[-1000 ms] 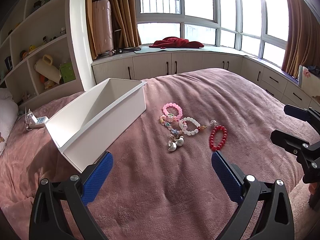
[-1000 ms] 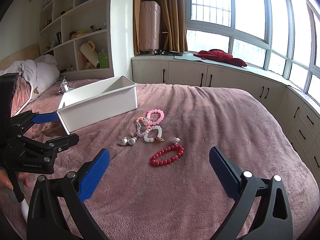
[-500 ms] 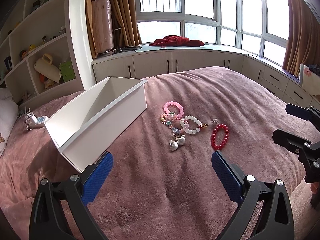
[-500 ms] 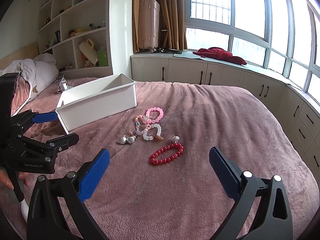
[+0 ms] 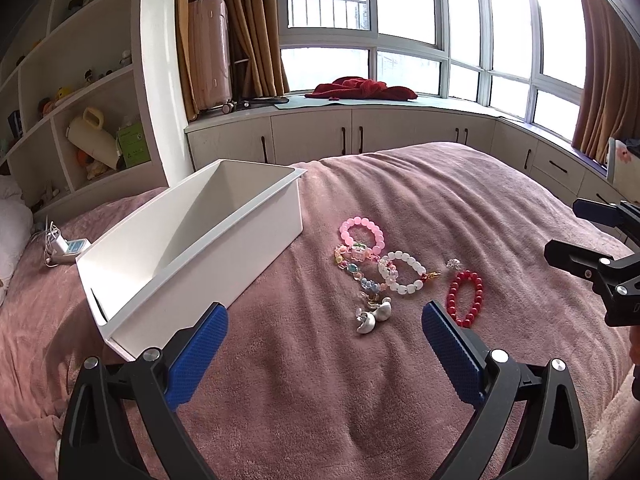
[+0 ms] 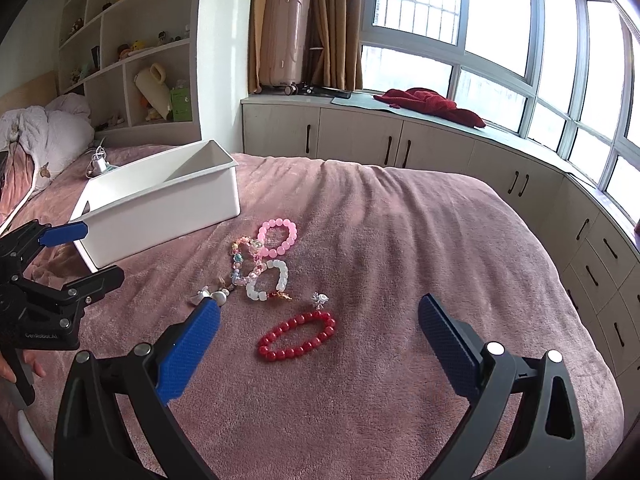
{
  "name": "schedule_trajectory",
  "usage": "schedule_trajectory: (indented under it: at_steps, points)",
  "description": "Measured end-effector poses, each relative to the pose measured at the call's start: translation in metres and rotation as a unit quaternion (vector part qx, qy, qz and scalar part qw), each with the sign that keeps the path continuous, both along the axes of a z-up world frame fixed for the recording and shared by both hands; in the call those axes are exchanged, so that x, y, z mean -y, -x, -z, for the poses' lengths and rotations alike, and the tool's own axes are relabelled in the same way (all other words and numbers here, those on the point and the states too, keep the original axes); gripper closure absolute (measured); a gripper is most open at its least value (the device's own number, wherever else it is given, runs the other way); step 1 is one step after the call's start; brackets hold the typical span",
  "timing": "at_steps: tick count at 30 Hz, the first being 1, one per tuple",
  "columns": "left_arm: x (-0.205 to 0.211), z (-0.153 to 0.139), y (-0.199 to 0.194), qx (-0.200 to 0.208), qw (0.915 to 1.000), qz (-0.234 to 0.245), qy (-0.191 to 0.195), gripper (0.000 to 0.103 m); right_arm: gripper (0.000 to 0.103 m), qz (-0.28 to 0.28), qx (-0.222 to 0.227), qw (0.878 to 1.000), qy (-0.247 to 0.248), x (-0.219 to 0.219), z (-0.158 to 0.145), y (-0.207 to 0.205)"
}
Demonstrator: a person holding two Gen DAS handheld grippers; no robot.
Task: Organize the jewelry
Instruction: 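Grasp a silver heart earring with the left tool while the right tool grasps the red bead bracelet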
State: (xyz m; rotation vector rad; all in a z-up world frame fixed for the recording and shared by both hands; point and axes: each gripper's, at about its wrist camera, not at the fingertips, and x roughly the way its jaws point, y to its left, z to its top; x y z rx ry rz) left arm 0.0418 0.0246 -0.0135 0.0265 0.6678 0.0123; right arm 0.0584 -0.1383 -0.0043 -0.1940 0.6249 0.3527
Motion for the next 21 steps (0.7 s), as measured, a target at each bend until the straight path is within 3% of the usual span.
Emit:
schedule_trajectory:
  at_steps: [4,6,10,16,21]
  points:
    - [0.004,0.008,-0.017,-0.003,0.9996,0.027,0.005,0.020,0.005,0.007,-0.023,1.000,0.001,0.001,0.015,-0.026]
    - [0.008,0.013,-0.024,0.002,0.9990,0.045,-0.006,0.043,0.005,0.011,-0.036,0.999,-0.001,0.003,0.024,-0.033]
    - [0.010,0.027,-0.042,-0.013,0.9992,0.037,-0.013,0.044,0.005,0.018,-0.061,0.998,-0.004,0.007,0.040,-0.042]
    - [0.019,0.054,-0.071,-0.058,0.9964,0.053,-0.030,0.055,0.005,0.030,-0.084,0.996,0.015,0.013,0.055,-0.056]
    - [0.028,0.069,-0.088,-0.094,0.9928,0.071,-0.021,0.055,0.027,0.027,-0.136,0.990,0.031,0.015,0.078,-0.082]
